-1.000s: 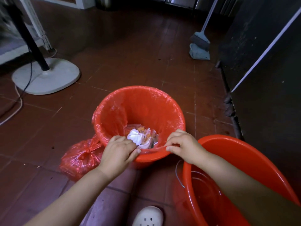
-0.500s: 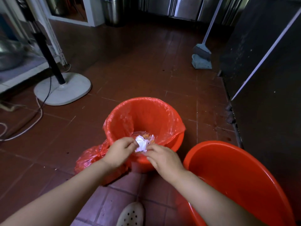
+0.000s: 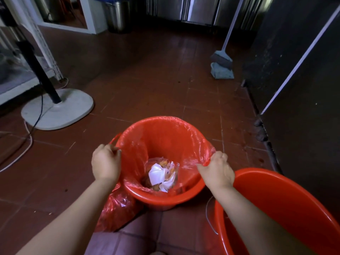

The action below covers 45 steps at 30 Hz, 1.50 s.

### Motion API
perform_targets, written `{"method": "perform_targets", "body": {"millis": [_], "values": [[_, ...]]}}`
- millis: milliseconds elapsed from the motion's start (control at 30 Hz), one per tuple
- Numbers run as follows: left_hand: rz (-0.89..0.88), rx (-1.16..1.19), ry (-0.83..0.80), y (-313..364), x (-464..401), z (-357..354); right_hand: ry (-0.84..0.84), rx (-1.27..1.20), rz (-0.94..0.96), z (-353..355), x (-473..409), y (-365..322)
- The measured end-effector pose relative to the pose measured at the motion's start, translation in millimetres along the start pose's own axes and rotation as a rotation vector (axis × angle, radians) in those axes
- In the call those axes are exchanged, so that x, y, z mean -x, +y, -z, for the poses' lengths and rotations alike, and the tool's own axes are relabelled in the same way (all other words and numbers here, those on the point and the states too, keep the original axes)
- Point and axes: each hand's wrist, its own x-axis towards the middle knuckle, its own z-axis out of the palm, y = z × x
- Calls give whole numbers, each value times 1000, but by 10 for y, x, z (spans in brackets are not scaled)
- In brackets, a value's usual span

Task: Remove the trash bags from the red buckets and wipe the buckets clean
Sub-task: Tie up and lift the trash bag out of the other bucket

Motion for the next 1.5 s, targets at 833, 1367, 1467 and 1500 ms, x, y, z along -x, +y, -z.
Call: {"method": "perform_targets", "body": {"millis": [833, 1367, 1467, 1500], "values": [[-284, 28, -230, 559, 214, 119, -2, -160, -123, -5, -328, 11], [-444, 294, -285, 1130, 45, 1150, -226, -1072, -3, 1409, -173, -500], [-537, 243, -284, 1159, -64, 1234, -200, -1064, 121, 1504, -104, -544], [-589, 210, -278, 1161, -85, 1243, -221, -1111, 153, 1477, -78, -557]]}}
